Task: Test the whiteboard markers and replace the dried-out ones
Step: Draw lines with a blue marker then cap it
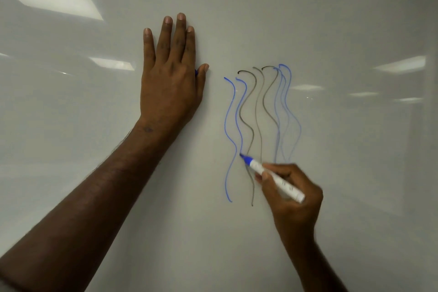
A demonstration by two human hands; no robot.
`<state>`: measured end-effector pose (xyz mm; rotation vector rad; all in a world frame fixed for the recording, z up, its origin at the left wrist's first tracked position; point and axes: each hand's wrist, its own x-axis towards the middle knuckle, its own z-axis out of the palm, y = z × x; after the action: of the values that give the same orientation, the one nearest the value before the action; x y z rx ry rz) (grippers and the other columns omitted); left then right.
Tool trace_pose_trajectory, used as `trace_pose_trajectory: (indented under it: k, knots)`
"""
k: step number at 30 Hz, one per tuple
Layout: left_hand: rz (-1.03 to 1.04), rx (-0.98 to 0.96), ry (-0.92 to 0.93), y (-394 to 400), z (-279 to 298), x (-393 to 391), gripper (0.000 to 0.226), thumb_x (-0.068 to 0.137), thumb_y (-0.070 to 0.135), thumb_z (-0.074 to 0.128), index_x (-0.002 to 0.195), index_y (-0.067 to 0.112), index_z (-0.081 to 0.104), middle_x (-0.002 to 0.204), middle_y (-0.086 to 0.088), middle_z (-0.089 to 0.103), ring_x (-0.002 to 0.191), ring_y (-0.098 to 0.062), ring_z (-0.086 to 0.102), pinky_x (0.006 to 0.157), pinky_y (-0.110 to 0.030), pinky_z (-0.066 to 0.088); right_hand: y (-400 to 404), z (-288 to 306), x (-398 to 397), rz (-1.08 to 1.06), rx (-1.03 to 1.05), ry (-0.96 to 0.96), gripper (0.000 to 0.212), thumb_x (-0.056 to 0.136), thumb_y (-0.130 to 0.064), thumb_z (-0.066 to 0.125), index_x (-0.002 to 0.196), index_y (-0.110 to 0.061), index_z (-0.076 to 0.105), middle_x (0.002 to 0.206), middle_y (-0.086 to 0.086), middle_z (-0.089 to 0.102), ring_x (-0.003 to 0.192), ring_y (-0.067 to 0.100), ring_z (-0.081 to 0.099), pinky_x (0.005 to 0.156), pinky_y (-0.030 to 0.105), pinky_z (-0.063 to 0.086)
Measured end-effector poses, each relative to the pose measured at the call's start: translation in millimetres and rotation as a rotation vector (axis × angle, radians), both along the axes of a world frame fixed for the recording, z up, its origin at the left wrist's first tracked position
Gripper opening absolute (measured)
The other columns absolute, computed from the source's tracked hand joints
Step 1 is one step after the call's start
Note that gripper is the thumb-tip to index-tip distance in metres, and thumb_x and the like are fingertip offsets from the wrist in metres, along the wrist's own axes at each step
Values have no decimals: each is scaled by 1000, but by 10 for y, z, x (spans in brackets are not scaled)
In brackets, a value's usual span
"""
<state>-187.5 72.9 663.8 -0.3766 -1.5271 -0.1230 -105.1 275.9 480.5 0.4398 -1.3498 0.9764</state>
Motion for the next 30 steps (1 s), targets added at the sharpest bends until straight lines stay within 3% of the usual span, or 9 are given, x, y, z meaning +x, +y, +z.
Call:
trace_pose_trajectory:
  k: [6,8,12,15,20,24,27,30]
  knots:
    - [-12,0,13,5,-8,-1,63,107,41,21,157,2,17,166,-18,10,155,-33,6,123,-57,8,198,-451,140,-146,73,-50,12,76,-5,72,84,-14,72,81,-13,73,67,9,72,57,31,56]
    - [-15,-3,12,13,-8,1,64,107,42,20,157,2,16,166,-17,10,155,-33,6,123,-56,8,159,-222,171,-76,4,-6,5,81,-13,72,86,-12,72,81,-8,74,70,14,73,62,31,58]
    - [-16,-1,2,0,-9,6,64,108,44,19,158,3,14,167,-16,8,155,-32,4,124,-55,7,29,525,65,59,-52,144,16,89,-17,72,99,-4,69,91,9,73,83,29,74,73,47,60]
    - [-17,-4,5,-5,-7,6,64,108,43,20,158,4,14,167,-16,8,155,-32,4,124,-55,7,-51,974,-87,111,-65,159,17,90,-18,71,102,-5,69,94,9,73,86,30,73,75,54,59]
    - [-31,-3,11,-7,-11,-2,64,107,42,22,157,3,17,167,-16,10,155,-32,6,124,-55,8,-132,1283,-202,15,37,169,14,90,-12,74,100,-2,72,93,5,74,86,19,72,75,45,60]
    - [-23,-5,13,-11,-14,-10,63,107,42,22,157,3,17,166,-16,10,155,-32,6,124,-56,8,-13,1126,-218,-2,-62,187,9,87,-10,76,92,-4,70,85,4,72,78,24,71,67,52,58]
    - [-20,-9,18,-9,-25,-12,63,108,42,23,157,3,18,166,-17,11,155,-32,7,123,-56,9,52,693,-171,-75,-7,162,8,84,-1,77,89,-2,71,82,4,72,73,20,69,64,45,58]
    - [-20,-11,19,-5,-26,-14,63,108,42,23,157,3,18,166,-17,11,155,-33,7,123,-56,8,100,155,-137,-80,-73,128,8,85,-7,77,90,-3,72,82,4,73,72,23,71,63,47,58]
